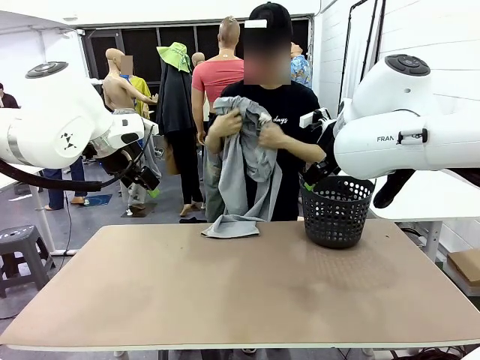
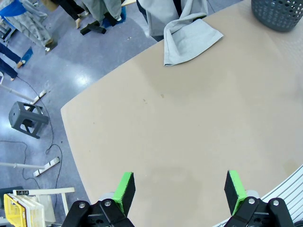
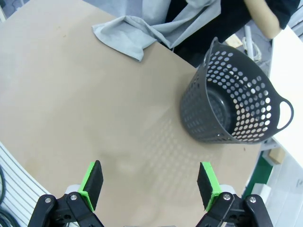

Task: Fold the training pants.
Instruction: Grab both ends of the Training pants handed by a person.

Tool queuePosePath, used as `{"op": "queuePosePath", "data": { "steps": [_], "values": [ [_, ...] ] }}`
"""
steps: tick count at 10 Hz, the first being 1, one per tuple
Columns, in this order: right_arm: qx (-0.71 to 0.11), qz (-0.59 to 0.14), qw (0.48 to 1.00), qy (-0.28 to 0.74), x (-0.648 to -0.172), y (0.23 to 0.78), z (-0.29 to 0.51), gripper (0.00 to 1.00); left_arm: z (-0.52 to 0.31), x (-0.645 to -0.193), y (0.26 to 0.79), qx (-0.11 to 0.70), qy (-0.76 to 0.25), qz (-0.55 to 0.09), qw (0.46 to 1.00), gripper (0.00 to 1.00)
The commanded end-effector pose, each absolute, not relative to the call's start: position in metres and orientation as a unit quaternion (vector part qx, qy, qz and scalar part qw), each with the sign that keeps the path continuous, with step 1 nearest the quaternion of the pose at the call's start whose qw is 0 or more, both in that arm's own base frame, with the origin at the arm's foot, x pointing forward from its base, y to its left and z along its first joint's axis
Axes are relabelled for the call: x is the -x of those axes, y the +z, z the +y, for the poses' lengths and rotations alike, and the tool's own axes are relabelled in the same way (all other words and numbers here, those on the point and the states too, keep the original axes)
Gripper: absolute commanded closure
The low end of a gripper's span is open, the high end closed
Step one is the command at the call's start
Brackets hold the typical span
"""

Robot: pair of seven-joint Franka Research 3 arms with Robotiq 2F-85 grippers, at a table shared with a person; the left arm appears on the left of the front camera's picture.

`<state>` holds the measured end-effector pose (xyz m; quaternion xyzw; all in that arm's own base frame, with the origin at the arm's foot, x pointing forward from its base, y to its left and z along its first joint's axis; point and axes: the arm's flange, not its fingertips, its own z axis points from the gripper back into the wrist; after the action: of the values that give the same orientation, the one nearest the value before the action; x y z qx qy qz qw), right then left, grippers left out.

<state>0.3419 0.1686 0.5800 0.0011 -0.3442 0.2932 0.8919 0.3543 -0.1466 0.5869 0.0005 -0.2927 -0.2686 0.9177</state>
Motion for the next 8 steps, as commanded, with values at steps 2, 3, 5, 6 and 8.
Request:
{"op": "queuePosePath", "data": {
  "steps": [2, 3, 5, 6, 8],
  "values": [
    [0.0, -0.344, 0.891, 0.297, -0.3422, 0.581, 0.1681, 0.0, -0.1466, -0.3547, 0.5867, 0.004, -0.271, -0.292, 0.917, 0.0],
    [0.0, -0.344, 0.891, 0.297, -0.3422, 0.581, 0.1681, 0.0, -0.1466, -0.3547, 0.5867, 0.004, -0.271, -0.292, 0.917, 0.0],
    [0.0, -0.344, 0.891, 0.297, -0.3422, 0.581, 0.1681, 0.0, -0.1466, -0.3547, 0.5867, 0.004, -0.271, -0.292, 0.917, 0.0],
    [0.0, -0.344, 0.891, 0.297, -0.3422, 0.581, 0.1681, 0.0, -0.1466, -0.3547, 0.5867, 0.004, -0.271, -0.292, 0.917, 0.0],
    [0.0, -0.344, 0.891, 0.297, -0.3422, 0.581, 0.1681, 0.0, -0.1466, -0.3547, 0.5867, 0.004, -0.271, -0.292, 0.917, 0.0]
  ]
}}
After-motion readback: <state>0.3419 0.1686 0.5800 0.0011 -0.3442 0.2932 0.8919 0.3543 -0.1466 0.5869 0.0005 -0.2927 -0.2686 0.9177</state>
